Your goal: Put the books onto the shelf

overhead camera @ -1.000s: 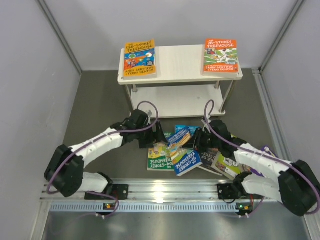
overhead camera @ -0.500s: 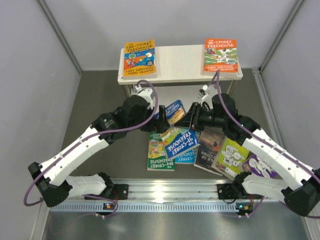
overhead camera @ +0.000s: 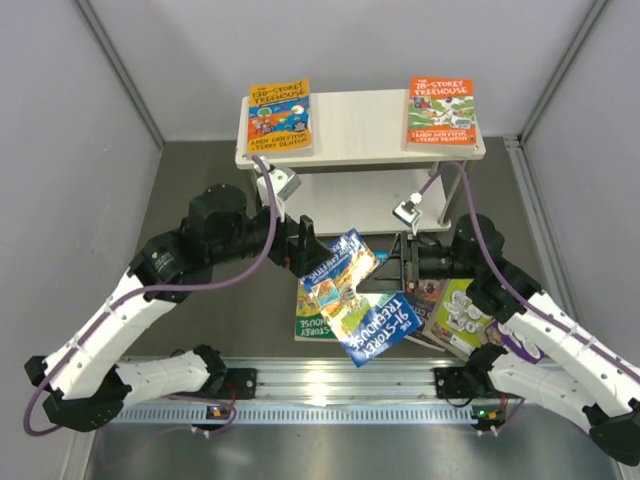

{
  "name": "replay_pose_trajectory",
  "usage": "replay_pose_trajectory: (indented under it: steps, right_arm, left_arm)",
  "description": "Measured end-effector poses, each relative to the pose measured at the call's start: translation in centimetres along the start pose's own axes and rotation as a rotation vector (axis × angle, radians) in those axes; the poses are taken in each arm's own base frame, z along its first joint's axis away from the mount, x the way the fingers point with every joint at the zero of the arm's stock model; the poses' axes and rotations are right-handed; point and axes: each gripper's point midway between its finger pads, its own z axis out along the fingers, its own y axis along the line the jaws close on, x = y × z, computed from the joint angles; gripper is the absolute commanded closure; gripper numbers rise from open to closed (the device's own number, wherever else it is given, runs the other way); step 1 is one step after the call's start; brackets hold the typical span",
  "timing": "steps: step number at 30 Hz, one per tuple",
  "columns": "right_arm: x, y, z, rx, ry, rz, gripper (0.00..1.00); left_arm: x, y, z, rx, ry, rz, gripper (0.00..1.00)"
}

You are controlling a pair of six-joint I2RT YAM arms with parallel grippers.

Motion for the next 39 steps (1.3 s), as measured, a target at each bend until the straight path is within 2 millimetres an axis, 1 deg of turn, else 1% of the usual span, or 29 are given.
replay_pose_trajectory:
  steps: [2,4,6,8,11,12,14,15,16,17,20,21,22,23,24,25,26,27,29,30,31,33,36,37,38,39]
  right_arm:
    - [0.3,0.5,0.0,-0.026,0.025,0.012,1.00]
    - [0.5,1.4,-0.1,-0.064,0.043,0.012,1.00]
    - [0.6,2.3,-0.3,-0.100,0.056,0.005,1.00]
    - [0.8,2.5,-0.4,-0.110,0.067,0.014,1.00]
    - [0.9,2.6,-0.4,-0.115,0.076,0.018,1.00]
    - [0.9,2.6,-0.4,-0.114,0.076,0.019,1.00]
    - [1.0,2.4,-0.3,-0.110,0.087,0.024,1.00]
    - [1.0,2.3,-0.2,-0.109,0.092,0.023,1.00]
    - [1.0,2.3,-0.2,-0.114,0.095,0.008,1.00]
    - [1.1,2.4,-0.2,-0.122,0.100,-0.013,1.00]
    - [0.8,2.9,-0.1,-0.134,0.108,-0.060,1.00]
    - [0.6,3.0,0.0,-0.133,0.112,-0.063,0.96]
    - [0.5,3.3,0.0,-0.133,0.117,-0.067,0.81]
    - [0.3,3.6,0.1,-0.133,0.124,-0.070,0.65]
    - [0.1,3.8,0.1,-0.130,0.124,-0.068,0.29]
    - [-0.4,4.0,0.2,-0.118,0.114,-0.050,0.17]
    - [-1.3,4.5,0.4,-0.113,0.083,-0.058,0.07]
    - [-2.5,5.2,0.6,-0.107,0.047,-0.068,0.00]
    - [-4.6,7.0,0.3,-0.103,-0.029,-0.105,0.00]
    - [-5.5,7.5,0.0,-0.093,-0.066,-0.123,0.00]
    - [-6.5,8.1,-0.4,-0.076,-0.110,-0.131,0.00]
    - [-8.7,9.3,-1.7,-0.043,-0.206,-0.156,0.00]
    - [-11.9,11.4,-5.0,-0.002,-0.386,-0.214,0.00]
    - [-12.4,11.9,-5.9,0.008,-0.429,-0.226,0.00]
    - [-13.0,12.5,-7.2,0.021,-0.493,-0.245,0.00]
    - [-13.3,12.9,-8.0,0.027,-0.528,-0.257,0.00]
  left_arm:
    - [-0.6,-0.7,0.0,0.035,-0.002,0.018,0.01]
    - [-0.8,-1.7,0.2,0.092,0.010,0.031,0.01]
    - [-0.5,-2.7,0.6,0.155,0.039,0.026,0.02]
    - [0.1,-4.0,1.2,0.241,0.081,0.004,0.04]
    - [1.0,-5.8,2.0,0.358,0.145,-0.050,0.24]
    - [1.2,-6.3,2.1,0.388,0.156,-0.065,0.42]
    - [1.5,-7.2,2.1,0.444,0.176,-0.102,0.54]
    - [1.4,-7.2,1.9,0.453,0.178,-0.120,0.62]
    - [1.3,-7.3,1.7,0.458,0.180,-0.141,0.87]
    - [1.1,-7.5,1.4,0.464,0.182,-0.171,1.00]
    - [0.4,-7.7,1.0,0.467,0.170,-0.210,1.00]
    - [0.2,-7.7,0.8,0.465,0.164,-0.213,1.00]
    - [-0.1,-7.8,0.6,0.462,0.154,-0.215,1.00]
    - [-0.3,-7.8,0.4,0.459,0.145,-0.217,1.00]
    - [-0.5,-7.8,0.2,0.456,0.136,-0.220,1.00]
    - [-0.9,-7.9,0.0,0.455,0.122,-0.218,1.00]
    - [-1.0,-8.2,-0.3,0.462,0.114,-0.207,1.00]
    - [-0.9,-8.1,-0.3,0.443,0.112,-0.195,1.00]
    - [-0.6,-7.6,-0.1,0.396,0.119,-0.202,1.00]
    - [-1.1,-7.5,-0.1,0.380,0.103,-0.202,1.00]
    - [-1.9,-7.4,-0.3,0.362,0.076,-0.201,1.00]
    - [-4.1,-6.6,-0.9,0.291,0.001,-0.203,1.00]
    - [-8.0,-4.9,-2.2,0.160,-0.141,-0.211,1.00]
    - [-9.5,-4.1,-2.8,0.106,-0.199,-0.220,1.00]
    - [-10.7,-3.5,-3.4,0.062,-0.249,-0.230,1.00]
    - [-11.8,-2.9,-4.0,0.020,-0.300,-0.239,1.00]
